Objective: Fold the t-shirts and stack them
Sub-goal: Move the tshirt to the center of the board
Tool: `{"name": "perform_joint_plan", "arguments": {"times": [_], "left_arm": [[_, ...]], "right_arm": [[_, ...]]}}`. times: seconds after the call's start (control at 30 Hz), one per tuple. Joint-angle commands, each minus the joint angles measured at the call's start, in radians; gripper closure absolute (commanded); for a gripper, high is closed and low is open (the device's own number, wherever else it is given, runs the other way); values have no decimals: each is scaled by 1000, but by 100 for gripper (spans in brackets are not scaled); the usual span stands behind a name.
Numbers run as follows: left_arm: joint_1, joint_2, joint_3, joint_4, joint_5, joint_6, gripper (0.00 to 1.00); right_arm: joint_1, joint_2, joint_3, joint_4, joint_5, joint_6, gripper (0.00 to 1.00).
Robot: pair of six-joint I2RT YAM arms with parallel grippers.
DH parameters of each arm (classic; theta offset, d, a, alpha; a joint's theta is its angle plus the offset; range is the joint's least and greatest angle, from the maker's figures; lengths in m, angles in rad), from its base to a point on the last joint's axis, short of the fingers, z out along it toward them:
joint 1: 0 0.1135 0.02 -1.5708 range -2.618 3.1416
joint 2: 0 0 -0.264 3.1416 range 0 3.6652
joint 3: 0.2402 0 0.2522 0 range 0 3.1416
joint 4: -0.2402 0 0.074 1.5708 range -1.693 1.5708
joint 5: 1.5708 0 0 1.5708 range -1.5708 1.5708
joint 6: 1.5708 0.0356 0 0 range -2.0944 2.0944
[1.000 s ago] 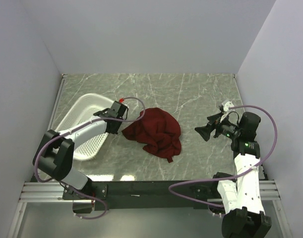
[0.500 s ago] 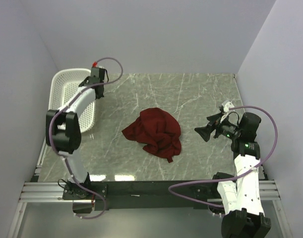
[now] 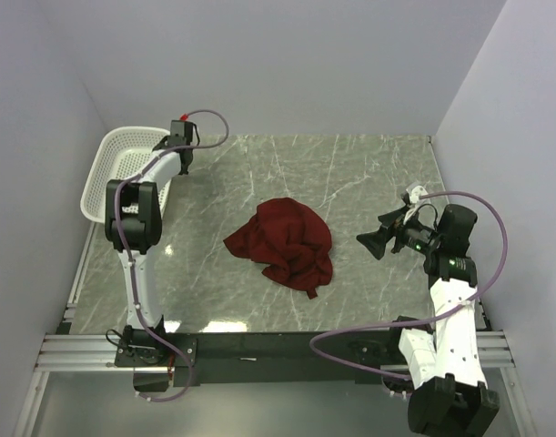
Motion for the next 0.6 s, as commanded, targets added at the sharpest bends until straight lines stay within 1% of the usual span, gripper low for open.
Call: {"name": "perform_joint_plan", "arguments": {"times": [0.0, 0.23, 0.3, 0.33, 0.5, 0.53, 0.57], "left_arm": [[32, 25, 115, 68, 9, 37, 99], [61, 117, 217, 76, -5, 31, 97], [64, 126, 241, 79, 4, 34, 88], [68, 134, 261, 73, 8, 28, 71], [69, 103, 266, 76, 18, 0, 46], [66, 71, 258, 79, 19, -9, 44], [64, 51, 241, 82, 21, -12, 39]], "right_arm": [[-7, 10, 47, 3, -15, -4, 0], [-18, 20, 41, 6, -11, -2, 0], [-22, 18, 41, 4, -16, -1, 0], [-30, 20, 39, 7, -18, 1, 0], [-35, 20, 39, 7, -25, 2, 0], [-36, 20, 39, 4, -28, -1, 0], [-36, 20, 39, 6, -30, -1, 0]]}}
